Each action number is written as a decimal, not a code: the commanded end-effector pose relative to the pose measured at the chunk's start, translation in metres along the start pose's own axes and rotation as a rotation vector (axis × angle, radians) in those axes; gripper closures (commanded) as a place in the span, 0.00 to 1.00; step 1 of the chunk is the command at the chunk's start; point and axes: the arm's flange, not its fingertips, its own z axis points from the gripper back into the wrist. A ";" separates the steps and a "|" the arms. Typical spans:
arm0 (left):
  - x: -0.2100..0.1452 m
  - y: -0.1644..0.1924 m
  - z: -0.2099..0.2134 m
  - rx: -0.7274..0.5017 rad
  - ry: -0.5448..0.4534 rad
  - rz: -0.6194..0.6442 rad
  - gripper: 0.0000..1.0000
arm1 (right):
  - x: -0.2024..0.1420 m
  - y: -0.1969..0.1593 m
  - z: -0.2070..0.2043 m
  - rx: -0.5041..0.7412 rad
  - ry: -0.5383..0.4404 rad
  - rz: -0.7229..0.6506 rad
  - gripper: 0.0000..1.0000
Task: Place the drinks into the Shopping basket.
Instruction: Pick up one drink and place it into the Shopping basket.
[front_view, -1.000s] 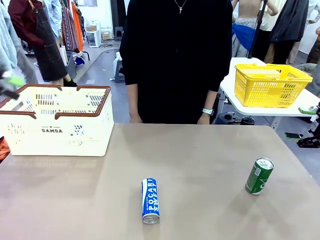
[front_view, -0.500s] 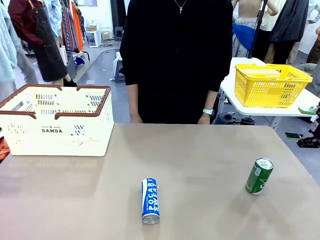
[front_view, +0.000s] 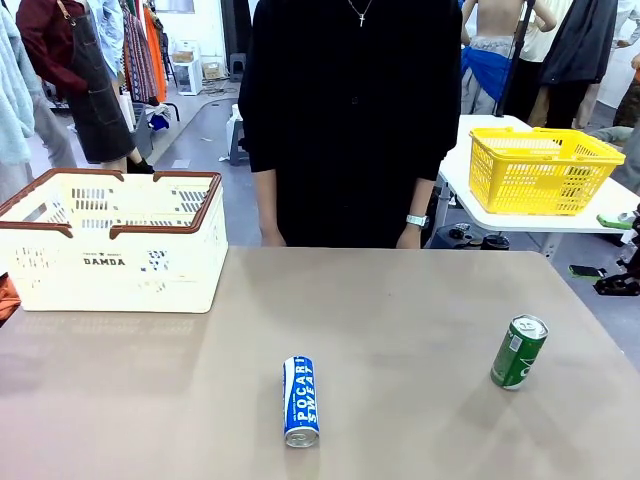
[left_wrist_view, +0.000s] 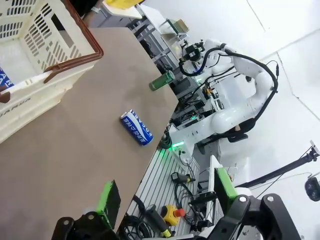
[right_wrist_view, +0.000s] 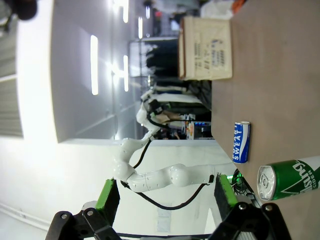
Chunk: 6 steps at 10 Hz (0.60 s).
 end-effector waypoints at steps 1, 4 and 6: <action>-0.004 0.003 -0.003 0.005 0.000 0.010 0.00 | 0.000 0.005 0.001 -0.008 0.015 -0.005 0.00; -0.004 0.003 -0.003 0.005 0.000 0.010 0.00 | 0.000 0.005 0.001 -0.008 0.015 -0.005 0.00; -0.004 0.003 -0.003 0.005 0.000 0.010 0.00 | 0.000 0.005 0.001 -0.008 0.015 -0.005 0.00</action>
